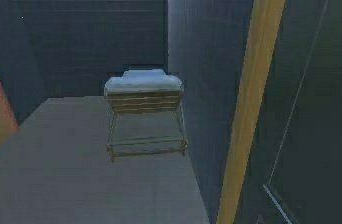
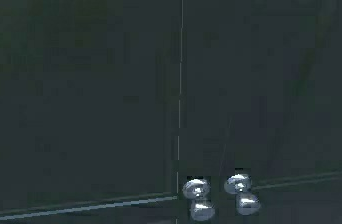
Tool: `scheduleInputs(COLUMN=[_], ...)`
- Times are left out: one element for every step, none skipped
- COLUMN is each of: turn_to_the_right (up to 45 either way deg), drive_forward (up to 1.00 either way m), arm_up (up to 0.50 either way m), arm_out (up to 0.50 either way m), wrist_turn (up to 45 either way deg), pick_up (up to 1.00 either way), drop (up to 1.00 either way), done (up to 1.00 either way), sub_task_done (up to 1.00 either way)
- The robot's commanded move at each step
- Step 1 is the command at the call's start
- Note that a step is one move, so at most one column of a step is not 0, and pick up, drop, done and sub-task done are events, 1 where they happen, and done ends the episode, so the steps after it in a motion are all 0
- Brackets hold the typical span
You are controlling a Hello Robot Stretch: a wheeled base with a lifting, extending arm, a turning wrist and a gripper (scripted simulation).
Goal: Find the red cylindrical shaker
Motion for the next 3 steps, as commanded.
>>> scheduleInputs(turn_to_the_right=[-33.0, 0.0, 3.0], drive_forward=[0.0, 0.3, 0.0], arm_up=[0.0, 0.0, 0.0], arm_out=[0.0, 0.0, 0.0], wrist_turn=[0.0, 0.0, 0.0], pick_up=[0.0, 0.0, 0.0], drop=[0.0, 0.0, 0.0], done=[0.0, 0.0, 0.0], sub_task_done=[0.0, 0.0, 0.0])
